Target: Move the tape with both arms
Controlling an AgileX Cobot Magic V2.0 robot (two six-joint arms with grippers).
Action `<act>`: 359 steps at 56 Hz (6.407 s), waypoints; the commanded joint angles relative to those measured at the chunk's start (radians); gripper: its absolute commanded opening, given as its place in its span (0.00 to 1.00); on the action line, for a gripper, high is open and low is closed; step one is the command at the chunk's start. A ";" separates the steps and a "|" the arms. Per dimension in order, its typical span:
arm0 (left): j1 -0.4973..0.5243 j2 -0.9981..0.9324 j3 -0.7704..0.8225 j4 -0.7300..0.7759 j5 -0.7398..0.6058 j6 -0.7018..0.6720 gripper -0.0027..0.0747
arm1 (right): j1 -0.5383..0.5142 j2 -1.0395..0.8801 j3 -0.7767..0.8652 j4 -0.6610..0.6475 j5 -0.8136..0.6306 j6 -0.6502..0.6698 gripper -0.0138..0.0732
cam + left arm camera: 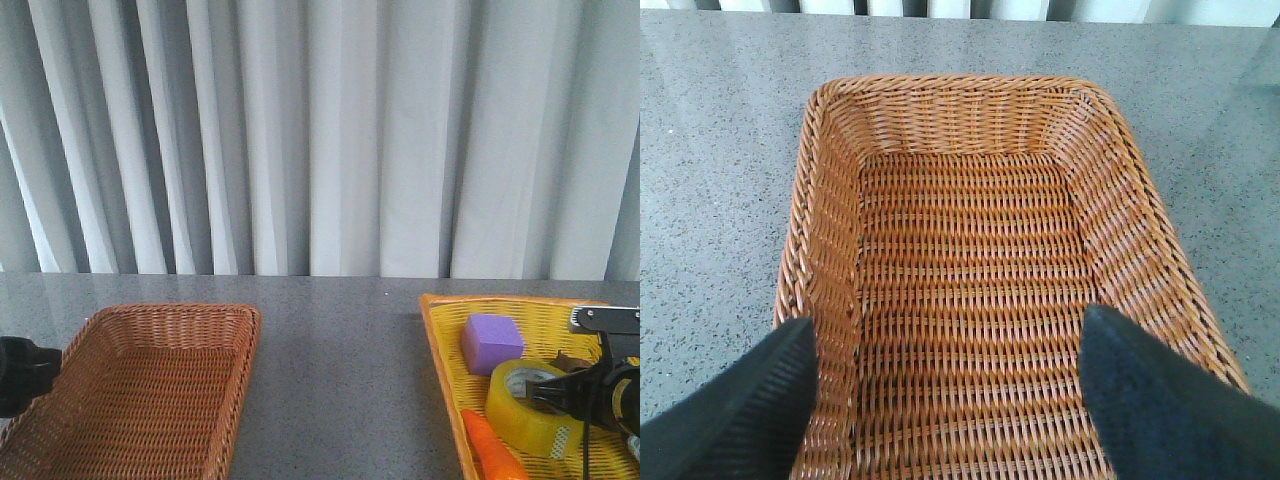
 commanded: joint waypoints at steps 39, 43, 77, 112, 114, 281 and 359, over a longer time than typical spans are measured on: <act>-0.006 -0.018 -0.034 -0.011 -0.063 -0.010 0.73 | -0.006 -0.189 -0.219 -0.044 -0.135 -0.018 0.15; -0.006 -0.018 -0.034 -0.011 -0.063 -0.010 0.73 | -0.005 -0.200 -0.249 -0.043 -0.277 -0.018 0.15; -0.006 -0.018 -0.034 -0.011 -0.063 -0.010 0.73 | 0.336 -0.120 -0.310 -0.043 -0.292 -0.105 0.15; -0.006 -0.018 -0.034 -0.011 -0.063 -0.010 0.73 | 0.344 0.136 -0.310 -0.043 -0.315 -0.070 0.15; -0.006 -0.018 -0.034 -0.011 -0.063 -0.010 0.73 | 0.344 0.139 -0.310 -0.043 -0.311 -0.070 0.15; -0.006 -0.018 -0.034 -0.011 -0.063 -0.010 0.73 | 0.344 -0.730 -0.310 1.067 0.473 -1.420 0.15; -0.006 -0.018 -0.034 -0.051 -0.171 -0.010 0.73 | 0.344 -1.088 -0.065 1.067 0.467 -1.434 0.15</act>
